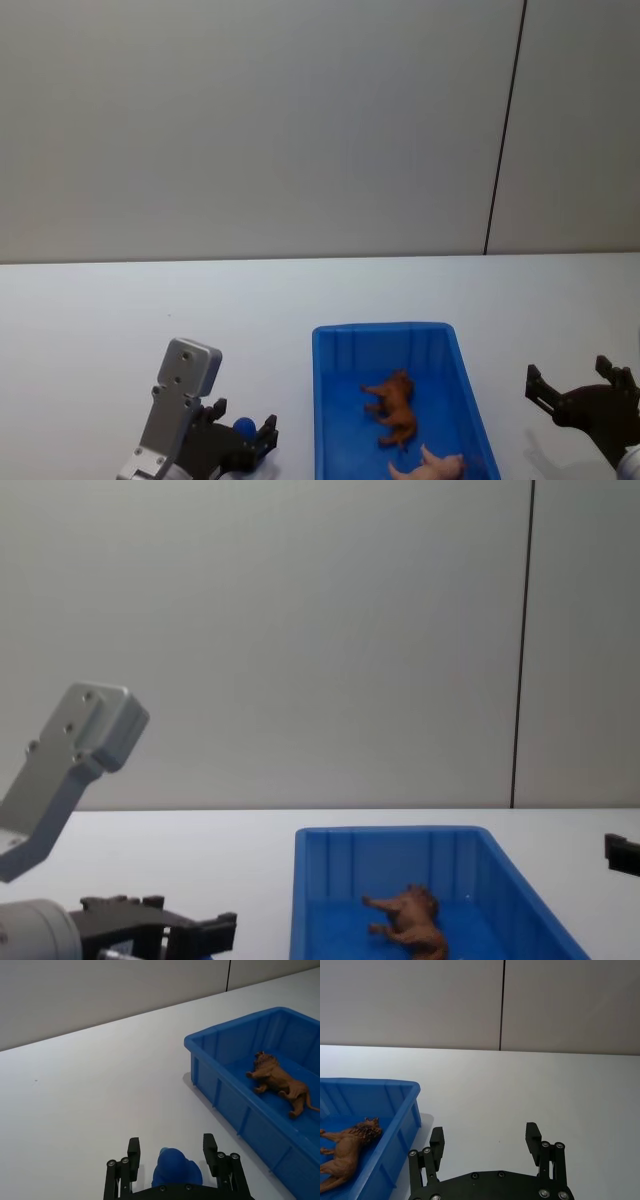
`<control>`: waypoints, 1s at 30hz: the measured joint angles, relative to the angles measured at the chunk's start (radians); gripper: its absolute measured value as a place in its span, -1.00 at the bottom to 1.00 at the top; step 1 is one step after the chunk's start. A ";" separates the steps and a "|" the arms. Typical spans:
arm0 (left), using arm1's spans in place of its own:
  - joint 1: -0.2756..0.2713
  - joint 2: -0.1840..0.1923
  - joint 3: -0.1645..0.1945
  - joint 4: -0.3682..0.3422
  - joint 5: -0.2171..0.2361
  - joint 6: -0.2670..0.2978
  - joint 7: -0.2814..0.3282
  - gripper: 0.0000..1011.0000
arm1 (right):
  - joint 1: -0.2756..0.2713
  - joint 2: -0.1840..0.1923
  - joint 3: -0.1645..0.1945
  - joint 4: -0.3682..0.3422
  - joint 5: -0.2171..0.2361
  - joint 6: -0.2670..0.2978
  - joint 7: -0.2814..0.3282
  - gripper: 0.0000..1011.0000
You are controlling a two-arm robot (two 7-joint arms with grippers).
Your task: Pick up the two dolls from the table and place them into the box.
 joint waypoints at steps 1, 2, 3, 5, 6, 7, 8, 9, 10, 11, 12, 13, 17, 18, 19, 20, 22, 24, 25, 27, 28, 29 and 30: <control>0.000 0.000 0.000 0.000 0.000 0.000 0.000 0.57 | 0.000 0.000 0.000 0.000 0.000 0.000 0.000 0.98; -0.001 -0.001 0.000 0.003 0.001 0.002 -0.002 0.57 | 0.000 0.000 0.000 0.000 0.000 0.000 0.000 0.98; -0.001 -0.002 0.000 0.009 0.002 0.006 -0.005 0.46 | 0.000 0.000 0.000 0.000 0.000 0.000 0.000 0.98; -0.002 -0.004 0.000 0.016 0.004 0.010 -0.007 0.30 | 0.000 0.000 0.000 0.000 0.000 0.000 0.000 0.98; -0.002 -0.004 0.000 0.018 0.005 0.012 -0.007 0.30 | 0.000 0.000 0.000 0.000 0.000 0.000 0.000 0.98; -0.002 -0.005 0.000 0.020 0.005 0.013 -0.008 0.22 | 0.000 0.000 0.000 0.000 0.000 0.000 -0.001 0.98; -0.002 -0.005 0.000 0.021 0.005 0.014 -0.008 0.15 | 0.000 0.000 0.000 0.000 0.000 0.000 -0.001 0.98; -0.002 -0.005 0.000 0.024 0.005 0.017 -0.008 0.06 | 0.000 0.000 0.000 0.000 0.000 0.000 -0.001 0.98; -0.002 -0.006 0.000 0.025 0.006 0.018 -0.008 0.04 | 0.000 0.000 0.000 0.000 0.000 0.000 -0.001 0.98; -0.001 -0.006 0.000 0.026 0.006 0.019 -0.008 -0.02 | 0.000 0.000 0.000 0.000 0.000 0.000 -0.001 0.98; -0.001 -0.006 -0.001 0.027 0.006 0.020 -0.008 -0.14 | 0.000 0.000 0.000 0.000 0.000 0.000 -0.001 0.98; 0.000 -0.006 -0.001 0.028 0.007 0.020 -0.008 -0.18 | 0.000 0.000 0.000 0.000 0.000 0.000 -0.001 0.98; 0.002 -0.005 -0.002 0.028 0.010 0.020 -0.008 -0.40 | 0.000 0.000 0.000 0.000 0.000 0.000 -0.001 0.98; 0.003 -0.005 -0.003 0.027 0.012 0.018 -0.008 -0.42 | 0.000 0.000 0.000 0.000 0.000 0.000 -0.001 0.98; 0.003 -0.005 -0.003 0.026 0.014 0.018 -0.008 -0.42 | 0.000 0.000 0.000 0.000 0.000 0.000 -0.001 0.98; 0.003 -0.004 -0.004 0.025 0.015 0.016 -0.008 -0.45 | 0.000 0.000 0.000 0.000 0.000 0.000 -0.001 0.98; 0.004 -0.003 -0.006 0.020 0.019 0.011 -0.009 -0.49 | 0.000 0.000 0.000 0.000 0.000 0.000 -0.001 0.98; 0.004 -0.002 -0.007 0.013 0.024 0.002 -0.013 -0.52 | 0.000 0.000 0.000 0.000 0.000 0.000 -0.001 0.98; 0.004 -0.001 -0.008 0.011 0.025 -0.001 -0.014 -0.52 | 0.000 0.000 0.000 0.000 0.000 0.000 -0.001 0.98; 0.004 0.000 -0.010 0.003 0.030 -0.013 -0.019 -0.54 | 0.000 0.000 0.000 0.000 0.000 0.000 -0.001 0.98; 0.004 0.000 -0.010 0.000 0.032 -0.017 -0.021 -0.55 | 0.000 0.000 0.000 0.000 0.000 0.000 -0.001 0.98; 0.004 0.000 -0.011 -0.004 0.033 -0.022 -0.023 -0.57 | 0.000 0.000 0.000 0.000 0.000 0.000 -0.001 0.98; 0.003 0.001 -0.013 -0.010 0.038 -0.031 -0.028 -0.58 | 0.000 0.000 0.000 0.000 0.000 0.000 0.000 0.98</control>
